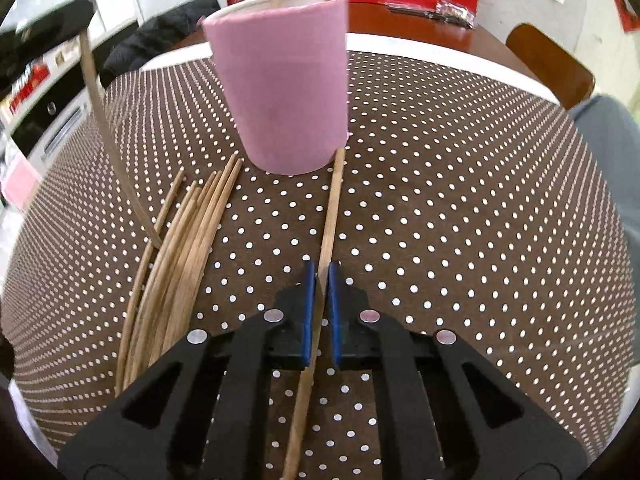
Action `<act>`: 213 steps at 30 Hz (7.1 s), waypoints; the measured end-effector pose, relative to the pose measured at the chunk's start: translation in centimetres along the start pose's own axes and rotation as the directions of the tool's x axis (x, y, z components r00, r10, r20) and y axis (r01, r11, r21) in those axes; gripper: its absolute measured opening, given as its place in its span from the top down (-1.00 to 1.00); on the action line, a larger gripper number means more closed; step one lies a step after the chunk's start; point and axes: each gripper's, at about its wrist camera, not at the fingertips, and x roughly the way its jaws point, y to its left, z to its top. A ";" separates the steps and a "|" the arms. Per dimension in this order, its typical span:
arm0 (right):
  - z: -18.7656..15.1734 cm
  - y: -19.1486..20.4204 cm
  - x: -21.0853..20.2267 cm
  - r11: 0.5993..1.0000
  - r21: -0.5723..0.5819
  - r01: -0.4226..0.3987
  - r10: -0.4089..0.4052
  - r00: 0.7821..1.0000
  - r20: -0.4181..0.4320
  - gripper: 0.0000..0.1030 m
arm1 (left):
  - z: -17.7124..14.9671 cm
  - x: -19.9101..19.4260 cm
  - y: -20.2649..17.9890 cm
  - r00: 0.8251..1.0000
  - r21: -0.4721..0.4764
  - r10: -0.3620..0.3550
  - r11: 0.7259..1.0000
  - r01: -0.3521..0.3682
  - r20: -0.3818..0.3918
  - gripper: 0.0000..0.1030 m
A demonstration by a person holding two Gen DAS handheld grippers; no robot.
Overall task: Organize utensils
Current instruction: 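Raise the right tool's stick over the pink cup and release while the left tool does likewise, then lower both open tools back toward the remaining stick pile, then close the right tool on one wooden stick while the left tool grasps another stick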
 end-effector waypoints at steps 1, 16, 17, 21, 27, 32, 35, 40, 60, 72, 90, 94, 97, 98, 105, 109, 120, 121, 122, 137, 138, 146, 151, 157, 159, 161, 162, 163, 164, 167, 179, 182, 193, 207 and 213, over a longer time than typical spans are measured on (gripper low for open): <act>-0.2 -0.4 -0.2 0.999 0.017 -0.029 0.029 1.000 0.007 0.87 | 0.0 -0.2 0.0 1.000 -0.001 0.001 1.000 -0.001 0.005 0.89; -1.5 -1.8 -6.0 0.968 0.074 -0.239 0.222 0.957 0.185 0.89 | 1.1 -4.2 0.3 0.996 0.003 -0.019 1.000 0.019 0.082 0.89; -1.4 -1.8 -6.6 0.965 0.072 -0.251 0.232 0.951 0.203 0.89 | 1.3 -4.4 0.3 0.996 -0.001 -0.028 1.000 0.028 0.086 0.89; 0.1 -1.7 -10.2 0.948 0.050 -0.315 0.280 0.898 0.338 0.89 | 2.7 -4.9 0.4 0.992 -0.007 -0.066 0.998 0.067 0.109 0.89; 5.1 -1.8 -14.8 0.941 0.029 -0.337 0.267 0.793 0.547 0.89 | 7.3 -3.7 0.1 0.970 0.014 -0.192 0.981 0.192 0.149 0.89; 9.9 -2.0 -15.5 0.938 0.035 -0.345 0.242 0.724 0.646 0.89 | 10.9 -0.9 -1.2 0.961 0.059 -0.225 0.974 0.218 0.159 0.89; 12.5 -2.6 -14.6 0.940 0.052 -0.338 0.211 0.695 0.688 0.88 | 12.1 0.3 -2.0 0.961 0.092 -0.229 0.972 0.217 0.156 0.89; 15.1 -3.4 -13.2 0.941 0.079 -0.329 0.170 0.661 0.731 0.88 | 12.5 1.6 -2.7 0.963 0.135 -0.226 0.969 0.207 0.147 0.89; 15.6 -1.9 -5.9 0.961 0.084 -0.263 0.140 0.727 0.672 0.61 | 9.8 6.1 -0.2 0.981 0.098 -0.184 0.979 0.178 0.060 0.88; 11.5 -3.4 -13.4 0.960 0.122 -0.251 0.075 0.653 0.754 -0.88 | 9.2 1.7 -0.2 0.981 0.084 -0.153 0.986 0.144 0.120 -0.23; 2.5 -6.6 -15.5 0.951 0.247 -0.187 0.002 0.802 0.597 -0.88 | 2.6 -4.5 -1.2 0.997 0.058 -0.047 0.997 0.043 0.068 -0.46; 0.5 -6.8 -14.7 0.947 0.265 -0.182 0.004 0.832 0.554 -0.88 | 0.8 -4.9 -0.6 0.999 0.034 -0.036 0.999 0.034 0.035 -0.46; -0.7 -6.8 -13.9 0.942 0.283 -0.179 0.005 0.853 0.522 -0.88 | -0.3 -5.0 0.0 1.000 0.017 -0.024 1.000 0.024 0.011 -0.46; -1.0 -6.8 -13.8 0.942 0.284 -0.181 0.009 0.857 0.515 -0.88 | -0.4 -4.9 0.1 1.000 0.014 -0.020 1.000 0.020 0.005 -0.46; -2.3 -6.2 -12.7 0.946 0.274 -0.175 0.027 0.882 0.471 -0.88 | -2.3 -5.0 0.9 0.999 0.009 0.009 1.000 -0.009 -0.037 -0.46; -2.6 -5.7 -11.7 0.943 0.279 -0.180 0.042 0.899 0.436 -0.88 | -3.9 -4.8 1.4 0.997 0.008 0.024 1.000 -0.023 -0.072 -0.46; -3.1 -1.7 -8.7 0.972 0.172 -0.161 0.105 0.950 0.295 -0.88 | -9.4 -3.6 3.3 0.975 -0.012 0.032 0.999 -0.035 -0.221 -0.46; -3.2 -1.6 -8.3 0.972 0.171 -0.160 0.107 0.954 0.281 -0.88 | -9.8 -3.5 3.1 0.973 -0.009 0.027 1.000 -0.030 -0.231 -0.46; -3.3 -1.5 -8.0 0.972 0.171 -0.162 0.112 0.956 0.272 -0.88 | -10.1 -3.3 2.9 0.970 -0.005 0.021 1.000 -0.023 -0.242 -0.46; -4.8 -0.1 -5.5 0.986 0.093 -0.136 0.121 0.981 0.153 -0.88 | -13.3 -0.5 0.4 0.919 0.098 0.086 0.994 -0.052 -0.384 -0.46; -5.0 0.3 -5.3 0.988 0.080 -0.133 0.121 0.982 0.143 -0.88 | -13.3 -0.5 0.5 0.917 0.099 0.091 0.993 -0.057 -0.388 -0.46; -6.2 3.5 -4.4 0.995 -0.062 -0.077 0.081 0.994 0.074 -0.88 | -13.2 -1.4 0.8 0.916 0.124 0.111 0.990 -0.068 -0.386 -0.46; -6.7 5.5 -3.6 0.989 -0.150 -0.011 0.017 0.999 0.041 -0.88 | -13.3 -1.8 1.2 0.916 0.115 0.115 0.990 -0.076 -0.385 -0.46; -6.8 5.4 -3.1 0.988 -0.153 0.031 -0.028 0.999 0.024 -0.88 | -13.3 -1.9 1.4 0.915 0.113 0.120 0.990 -0.082 -0.385 -0.46; -6.5 5.5 -2.8 0.988 -0.149 0.030 -0.029 1.000 0.009 -0.88 | -13.3 -1.9 1.3 0.915 0.111 0.119 0.990 -0.081 -0.385 -0.46; -6.3 5.8 -2.5 0.988 -0.154 0.023 -0.023 1.000 0.000 -0.88 | -13.3 -1.9 1.2 0.915 0.113 0.119 0.990 -0.081 -0.386 -0.46; -5.9 6.0 -2.2 0.988 -0.150 0.024 -0.025 1.000 -0.002 -0.88 | -13.3 -1.8 1.1 0.914 0.115 0.121 0.990 -0.082 -0.387 -0.46; -5.7 6.2 -2.1 0.989 -0.147 0.026 -0.027 1.000 -0.005 -0.88 | -13.3 -1.8 1.1 0.914 0.116 0.128 0.989 -0.089 -0.386 -0.46; -5.5 6.1 -1.9 0.990 -0.136 0.030 -0.032 0.999 -0.013 -0.88 | -13.3 -1.8 1.2 0.914 0.109 0.124 0.990 -0.088 -0.387 -0.46; -5.7 5.8 -1.9 0.991 -0.126 0.044 -0.047 0.999 -0.024 -0.88 | -13.2 -1.7 1.3 0.914 0.103 0.119 0.991 -0.085 -0.389 -0.46; -4.9 5.0 -1.8 0.992 -0.109 0.066 -0.071 0.997 -0.041 -0.88 | -12.9 -0.8 1.6 0.906 0.124 0.133 0.988 -0.090 -0.401 -0.46; -4.0 4.5 -1.3 0.992 -0.107 0.073 -0.078 0.996 -0.042 -0.83 | -12.3 0.0 1.7 0.904 0.147 0.147 0.985 -0.095 -0.403 -0.46; 1.6 5.1 1.2 0.992 -0.118 0.040 -0.048 0.997 -0.065 -0.28 | -9.1 4.8 3.3 0.879 0.122 0.115 0.990 -0.065 -0.462 0.15; 0.7 2.1 -2.7 0.985 -0.028 -0.169 0.171 0.983 0.069 0.88 | -7.8 1.7 4.5 0.944 -0.018 0.027 0.999 -0.035 -0.329 0.89; 0.3 0.6 -6.9 0.954 0.006 -0.301 0.292 0.932 0.214 0.88 | -5.0 -0.9 4.6 0.986 -0.081 0.006 0.996 -0.020 -0.167 0.89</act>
